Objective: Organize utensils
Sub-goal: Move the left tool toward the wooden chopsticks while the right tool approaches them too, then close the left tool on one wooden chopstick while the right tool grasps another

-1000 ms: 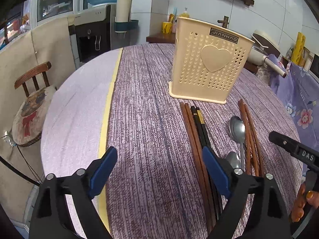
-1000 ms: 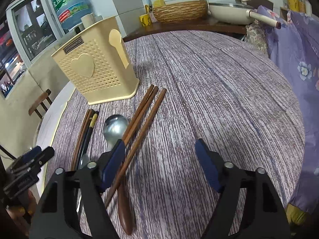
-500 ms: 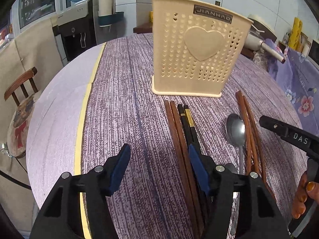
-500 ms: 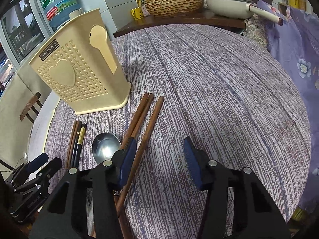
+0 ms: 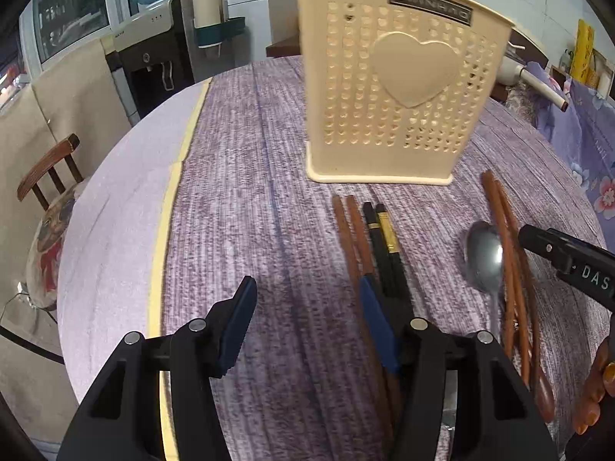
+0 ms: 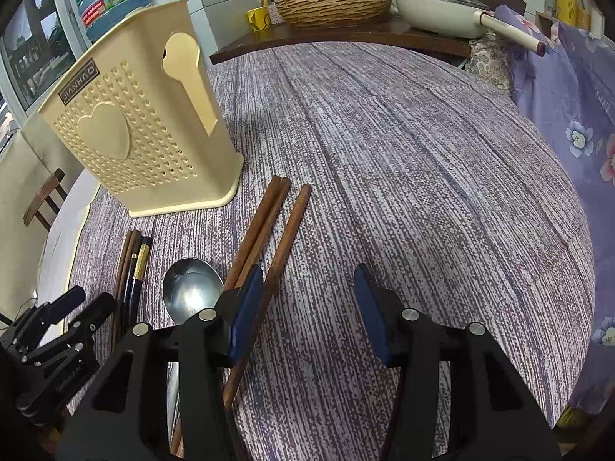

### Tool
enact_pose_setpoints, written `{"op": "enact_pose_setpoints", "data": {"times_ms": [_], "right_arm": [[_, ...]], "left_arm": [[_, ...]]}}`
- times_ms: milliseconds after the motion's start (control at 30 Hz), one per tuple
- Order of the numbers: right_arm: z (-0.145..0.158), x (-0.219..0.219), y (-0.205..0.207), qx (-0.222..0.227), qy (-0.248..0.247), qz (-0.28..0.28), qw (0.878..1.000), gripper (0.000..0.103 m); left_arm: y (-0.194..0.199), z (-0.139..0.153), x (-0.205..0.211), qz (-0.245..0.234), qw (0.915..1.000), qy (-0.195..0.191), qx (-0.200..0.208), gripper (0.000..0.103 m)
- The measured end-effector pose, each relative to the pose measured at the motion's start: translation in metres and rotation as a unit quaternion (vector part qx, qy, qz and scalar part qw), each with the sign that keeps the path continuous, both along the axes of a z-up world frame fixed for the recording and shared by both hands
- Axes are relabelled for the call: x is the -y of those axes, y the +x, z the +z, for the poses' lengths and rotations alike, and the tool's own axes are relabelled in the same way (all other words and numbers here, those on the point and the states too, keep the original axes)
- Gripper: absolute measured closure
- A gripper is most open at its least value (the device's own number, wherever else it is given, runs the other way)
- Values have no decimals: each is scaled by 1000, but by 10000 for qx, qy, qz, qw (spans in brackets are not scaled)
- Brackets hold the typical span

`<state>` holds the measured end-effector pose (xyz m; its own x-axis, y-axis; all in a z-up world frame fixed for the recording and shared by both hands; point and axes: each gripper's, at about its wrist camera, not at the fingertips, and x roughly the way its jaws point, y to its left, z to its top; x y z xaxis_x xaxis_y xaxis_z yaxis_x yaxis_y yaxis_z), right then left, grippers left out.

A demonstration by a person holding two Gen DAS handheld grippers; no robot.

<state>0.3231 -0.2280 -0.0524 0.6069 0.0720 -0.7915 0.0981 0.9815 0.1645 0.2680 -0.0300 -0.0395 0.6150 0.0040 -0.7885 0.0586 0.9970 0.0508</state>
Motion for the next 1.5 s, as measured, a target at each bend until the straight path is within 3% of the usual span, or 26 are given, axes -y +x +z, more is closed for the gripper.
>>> {"op": "enact_pose_setpoints", "data": {"times_ms": [67, 200, 367, 667, 1067, 1200, 1500], "right_arm": [[1, 3, 0, 12, -135, -59, 9999, 53], [3, 16, -1, 29, 106, -193, 9998, 55], [8, 15, 1, 47, 139, -185, 9997, 55], [-1, 10, 11, -108, 134, -202, 9996, 59], [0, 7, 25, -207, 145, -300, 9992, 67], [1, 2, 30, -237, 49, -325, 9992, 67], [0, -6, 33, -234, -165, -439, 9986, 74]], "left_arm": [[2, -3, -13, 170, 9998, 58, -74, 47], [4, -1, -33, 339, 9989, -327, -45, 47], [7, 7, -16, 56, 9992, -394, 75, 47], [20, -7, 1, 51, 10000, -45, -36, 50], [28, -4, -7, 177, 9994, -222, -218, 53], [32, -6, 2, 196, 9995, -37, -233, 53], [30, -6, 9, 198, 9996, 1, -218, 69]]}}
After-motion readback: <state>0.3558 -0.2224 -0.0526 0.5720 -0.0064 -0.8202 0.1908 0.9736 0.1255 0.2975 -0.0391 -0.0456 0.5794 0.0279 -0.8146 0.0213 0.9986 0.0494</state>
